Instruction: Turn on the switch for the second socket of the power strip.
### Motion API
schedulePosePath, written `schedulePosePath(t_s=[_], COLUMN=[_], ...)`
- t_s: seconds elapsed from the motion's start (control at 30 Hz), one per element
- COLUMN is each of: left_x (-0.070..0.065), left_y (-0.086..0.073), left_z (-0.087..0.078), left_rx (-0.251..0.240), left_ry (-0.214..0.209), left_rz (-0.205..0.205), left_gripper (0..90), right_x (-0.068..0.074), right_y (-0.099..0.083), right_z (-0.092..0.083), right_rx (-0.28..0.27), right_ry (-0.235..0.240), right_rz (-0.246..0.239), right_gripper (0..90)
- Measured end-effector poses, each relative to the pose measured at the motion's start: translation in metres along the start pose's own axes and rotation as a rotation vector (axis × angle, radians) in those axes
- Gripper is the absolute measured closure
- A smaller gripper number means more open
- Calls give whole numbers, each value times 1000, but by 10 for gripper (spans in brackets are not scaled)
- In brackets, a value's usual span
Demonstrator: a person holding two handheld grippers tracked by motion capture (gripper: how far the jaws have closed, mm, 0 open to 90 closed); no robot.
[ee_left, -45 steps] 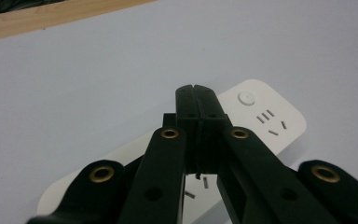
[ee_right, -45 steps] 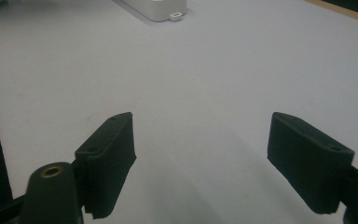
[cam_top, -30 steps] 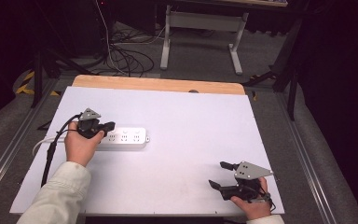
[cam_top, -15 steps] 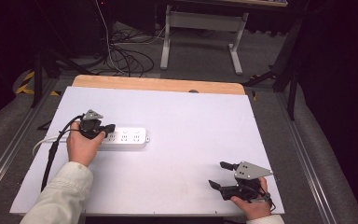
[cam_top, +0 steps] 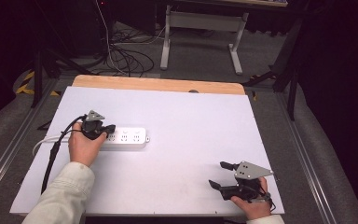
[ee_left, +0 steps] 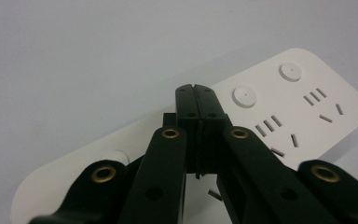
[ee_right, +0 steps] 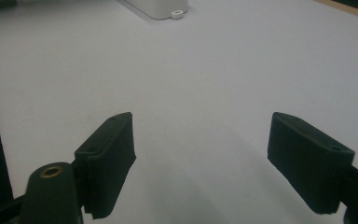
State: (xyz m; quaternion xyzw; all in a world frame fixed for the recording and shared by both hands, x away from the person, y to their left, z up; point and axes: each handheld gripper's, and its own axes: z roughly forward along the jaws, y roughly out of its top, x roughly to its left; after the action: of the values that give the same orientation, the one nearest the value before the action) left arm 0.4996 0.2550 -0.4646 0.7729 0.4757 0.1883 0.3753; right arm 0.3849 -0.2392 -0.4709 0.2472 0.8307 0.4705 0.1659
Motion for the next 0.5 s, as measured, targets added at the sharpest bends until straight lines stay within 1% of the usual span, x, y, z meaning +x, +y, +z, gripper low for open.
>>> schedulePosePath(t_s=[0.33, 0.37, 0.43, 0.5], left_x=[-1, -2, -3, -5], left_y=[-1, -1, -2, -3], left_z=[0, 0, 0, 0], left_rx=[-6, -9, -10, -15], left_ry=[7, 15, 18, 31], left_rz=[-2, 1, 4, 17], left_gripper=[899, 899, 899, 899], right_x=[0, 0, 0, 0], right_y=[0, 0, 0, 0], right_z=[0, 0, 0, 0], right_rx=[1, 1, 1, 2], right_ry=[2, 2, 2, 3], right_rz=[-3, -3, -4, -3], right_gripper=[234, 234, 234, 234])
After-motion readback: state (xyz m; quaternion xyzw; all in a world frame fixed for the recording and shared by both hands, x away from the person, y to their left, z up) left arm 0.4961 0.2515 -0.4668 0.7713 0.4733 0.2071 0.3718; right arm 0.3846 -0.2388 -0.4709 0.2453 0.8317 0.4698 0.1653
